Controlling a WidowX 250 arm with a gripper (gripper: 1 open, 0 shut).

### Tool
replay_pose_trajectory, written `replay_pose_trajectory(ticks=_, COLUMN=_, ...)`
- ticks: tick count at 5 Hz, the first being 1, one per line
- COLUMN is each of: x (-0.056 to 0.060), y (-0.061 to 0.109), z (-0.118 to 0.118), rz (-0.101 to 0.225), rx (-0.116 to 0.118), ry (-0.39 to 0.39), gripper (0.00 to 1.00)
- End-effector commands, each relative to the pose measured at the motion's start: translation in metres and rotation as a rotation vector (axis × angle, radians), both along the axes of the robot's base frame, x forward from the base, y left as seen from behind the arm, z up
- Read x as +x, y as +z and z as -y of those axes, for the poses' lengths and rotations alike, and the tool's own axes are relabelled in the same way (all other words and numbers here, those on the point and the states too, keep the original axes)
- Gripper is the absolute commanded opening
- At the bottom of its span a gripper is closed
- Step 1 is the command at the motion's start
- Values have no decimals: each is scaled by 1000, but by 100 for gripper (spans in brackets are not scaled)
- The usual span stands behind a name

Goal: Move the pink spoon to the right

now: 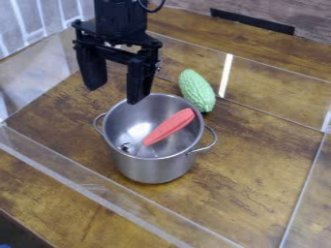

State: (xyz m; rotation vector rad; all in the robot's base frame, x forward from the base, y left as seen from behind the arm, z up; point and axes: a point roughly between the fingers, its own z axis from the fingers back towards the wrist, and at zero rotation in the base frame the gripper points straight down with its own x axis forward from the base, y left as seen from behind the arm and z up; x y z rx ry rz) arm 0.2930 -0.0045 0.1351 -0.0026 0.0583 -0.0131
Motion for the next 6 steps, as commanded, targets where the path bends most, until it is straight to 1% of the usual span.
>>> replay_pose_trajectory(ticks=1, x=3, y=-10, z=11, rz=-11, rx=-5, ry=-86, gripper=100)
replay_pose_trajectory(ticks=2, x=18, y=-16, z=19, rz=10, rx=-4, ry=-83, gripper=100)
replay_pose_trajectory(ticks=3, x=31, y=-22, z=22, rz=21, rx=-7, ry=-77, gripper=100)
replay_pose_trajectory(ticks=4, x=40, y=-27, z=17, rz=17, rx=-11, ry=-67, gripper=100)
replay_pose_trajectory(ticks=6, x=35, y=-34, z=37, rz=2, rx=-20, ry=-18, gripper=100)
